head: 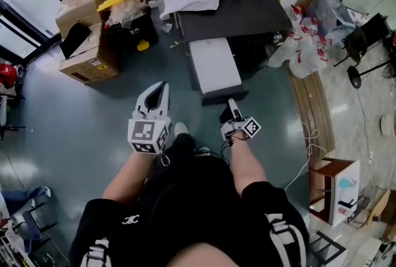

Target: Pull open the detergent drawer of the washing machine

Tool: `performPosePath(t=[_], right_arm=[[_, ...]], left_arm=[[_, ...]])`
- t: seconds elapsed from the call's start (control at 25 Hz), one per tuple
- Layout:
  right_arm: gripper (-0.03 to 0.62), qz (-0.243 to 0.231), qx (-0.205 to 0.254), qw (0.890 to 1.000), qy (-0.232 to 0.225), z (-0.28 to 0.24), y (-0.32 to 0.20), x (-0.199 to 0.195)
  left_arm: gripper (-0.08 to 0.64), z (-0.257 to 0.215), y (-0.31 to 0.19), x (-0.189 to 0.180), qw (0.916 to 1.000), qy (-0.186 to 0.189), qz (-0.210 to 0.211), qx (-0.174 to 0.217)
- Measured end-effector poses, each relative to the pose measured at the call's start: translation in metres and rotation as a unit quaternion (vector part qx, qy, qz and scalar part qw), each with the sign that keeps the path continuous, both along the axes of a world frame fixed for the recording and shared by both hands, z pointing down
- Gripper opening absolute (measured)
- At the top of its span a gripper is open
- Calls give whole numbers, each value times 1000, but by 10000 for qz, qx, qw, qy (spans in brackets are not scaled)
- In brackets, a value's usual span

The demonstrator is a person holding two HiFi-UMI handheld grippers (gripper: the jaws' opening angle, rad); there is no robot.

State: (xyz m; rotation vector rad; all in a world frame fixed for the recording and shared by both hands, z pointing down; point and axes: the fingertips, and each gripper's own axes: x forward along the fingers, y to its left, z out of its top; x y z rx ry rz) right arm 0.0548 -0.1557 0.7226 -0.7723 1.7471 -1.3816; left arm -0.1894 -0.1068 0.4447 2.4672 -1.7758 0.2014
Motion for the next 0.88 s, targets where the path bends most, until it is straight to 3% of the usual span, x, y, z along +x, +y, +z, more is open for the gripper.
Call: performPosePath(t=[0.28,0.64,0.76,0.8,0.88], right_arm=[[267,161,-142,9997,70,6,0,2],[267,140,-303,9980,546,17,1,8],[244,-128,-245,9937,1082,17,6,2],[204,-302,-118,9899,1380,14,8,-3],[192,-621,-182,9715,2280,16,16,-6]], left_arm=[[3,5,7,-3,10000,-3,-18,-10],[2,7,9,3,10000,17,-3,-23],[2,7,8,7,10000,52,23,-23],[2,7,7,9,10000,67,31,-24],[2,7,4,13,9999,104,56,-25]])
